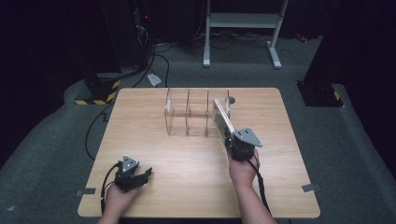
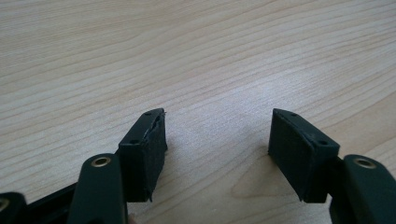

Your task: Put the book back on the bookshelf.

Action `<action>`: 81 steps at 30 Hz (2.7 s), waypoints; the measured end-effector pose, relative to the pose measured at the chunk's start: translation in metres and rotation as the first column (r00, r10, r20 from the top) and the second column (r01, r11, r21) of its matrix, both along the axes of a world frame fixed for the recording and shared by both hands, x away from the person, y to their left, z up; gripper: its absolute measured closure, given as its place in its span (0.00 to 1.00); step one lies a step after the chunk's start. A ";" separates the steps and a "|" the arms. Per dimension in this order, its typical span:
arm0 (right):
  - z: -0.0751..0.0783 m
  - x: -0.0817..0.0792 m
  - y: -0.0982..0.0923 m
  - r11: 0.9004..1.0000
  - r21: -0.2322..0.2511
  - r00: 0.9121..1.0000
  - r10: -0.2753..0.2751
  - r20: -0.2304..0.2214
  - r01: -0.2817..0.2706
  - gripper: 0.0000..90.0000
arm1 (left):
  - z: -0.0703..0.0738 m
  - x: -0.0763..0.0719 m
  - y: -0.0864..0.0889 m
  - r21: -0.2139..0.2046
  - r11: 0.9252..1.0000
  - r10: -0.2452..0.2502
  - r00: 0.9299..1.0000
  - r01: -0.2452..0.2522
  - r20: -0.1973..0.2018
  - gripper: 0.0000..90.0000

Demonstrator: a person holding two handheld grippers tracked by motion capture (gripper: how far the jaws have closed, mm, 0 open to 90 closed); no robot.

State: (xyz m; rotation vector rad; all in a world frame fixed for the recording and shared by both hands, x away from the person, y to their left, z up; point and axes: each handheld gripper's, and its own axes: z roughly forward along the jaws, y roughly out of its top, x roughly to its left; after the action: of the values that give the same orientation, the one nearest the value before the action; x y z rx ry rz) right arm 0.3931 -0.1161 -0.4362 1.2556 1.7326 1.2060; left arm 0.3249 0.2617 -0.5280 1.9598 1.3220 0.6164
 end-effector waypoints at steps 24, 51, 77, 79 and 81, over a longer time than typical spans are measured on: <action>-0.010 0.035 0.012 0.998 -0.017 0.998 -0.054 -0.012 0.054 0.84 | 0.000 0.000 0.000 -0.001 1.000 -0.001 1.000 0.001 0.001 0.42; -0.012 0.050 0.021 0.996 -0.047 0.997 -0.081 0.000 0.081 0.83 | 0.000 0.000 0.000 -0.004 1.000 -0.004 1.000 0.004 0.000 0.42; -0.028 0.037 0.015 0.994 -0.020 0.993 -0.109 -0.044 0.108 0.82 | 0.000 -0.001 0.000 -0.005 1.000 -0.006 1.000 0.006 0.000 0.43; -0.030 0.036 0.015 0.993 -0.017 0.992 -0.118 -0.050 0.117 0.82 | 0.000 -0.001 0.000 -0.006 1.000 -0.006 1.000 0.006 0.000 0.43; -0.033 0.036 0.015 0.992 -0.021 0.991 -0.123 -0.053 0.122 0.81 | 0.000 -0.001 0.000 -0.006 1.000 -0.007 1.000 0.007 0.000 0.43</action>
State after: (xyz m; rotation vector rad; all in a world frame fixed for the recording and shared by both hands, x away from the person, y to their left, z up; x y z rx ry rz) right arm 0.4287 -0.1007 -0.4693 1.3744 1.6746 1.0934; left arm 0.3240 0.2616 -0.5280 1.9586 1.3154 0.6080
